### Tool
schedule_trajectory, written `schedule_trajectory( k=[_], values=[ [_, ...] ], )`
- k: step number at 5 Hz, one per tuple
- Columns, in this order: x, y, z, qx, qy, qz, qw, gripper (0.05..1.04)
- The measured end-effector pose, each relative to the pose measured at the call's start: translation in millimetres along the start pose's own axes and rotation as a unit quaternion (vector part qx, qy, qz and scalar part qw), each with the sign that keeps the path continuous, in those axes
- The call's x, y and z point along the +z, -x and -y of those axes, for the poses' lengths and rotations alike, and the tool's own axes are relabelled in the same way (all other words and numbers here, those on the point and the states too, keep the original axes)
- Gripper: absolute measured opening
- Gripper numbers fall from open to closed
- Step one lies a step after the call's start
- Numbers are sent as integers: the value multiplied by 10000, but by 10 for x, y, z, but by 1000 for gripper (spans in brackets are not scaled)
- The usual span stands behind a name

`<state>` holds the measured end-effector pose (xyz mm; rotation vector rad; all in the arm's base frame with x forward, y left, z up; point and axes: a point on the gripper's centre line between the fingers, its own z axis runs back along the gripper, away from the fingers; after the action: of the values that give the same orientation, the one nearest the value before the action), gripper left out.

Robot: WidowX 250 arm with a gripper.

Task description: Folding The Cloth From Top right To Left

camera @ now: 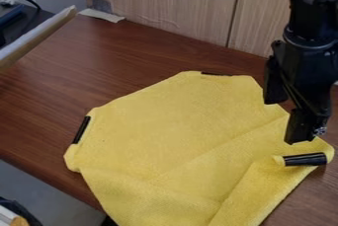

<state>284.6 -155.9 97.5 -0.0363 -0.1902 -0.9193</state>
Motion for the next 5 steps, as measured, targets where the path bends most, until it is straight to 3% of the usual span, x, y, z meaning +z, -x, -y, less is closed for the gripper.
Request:
schedule_trajectory(
  k=[1, 2, 3, 5],
  values=[
    [-86, 31, 11, 50, 61, -132, 9999, 1000],
    [-149, 31, 229, 164, 1, -239, 9996, 999],
    [-92, 80, 347, 630, -165, -62, 9979, 1000],
    [-355, 276, 507, 1180, -338, -230, 9922, 1000]
  ],
)
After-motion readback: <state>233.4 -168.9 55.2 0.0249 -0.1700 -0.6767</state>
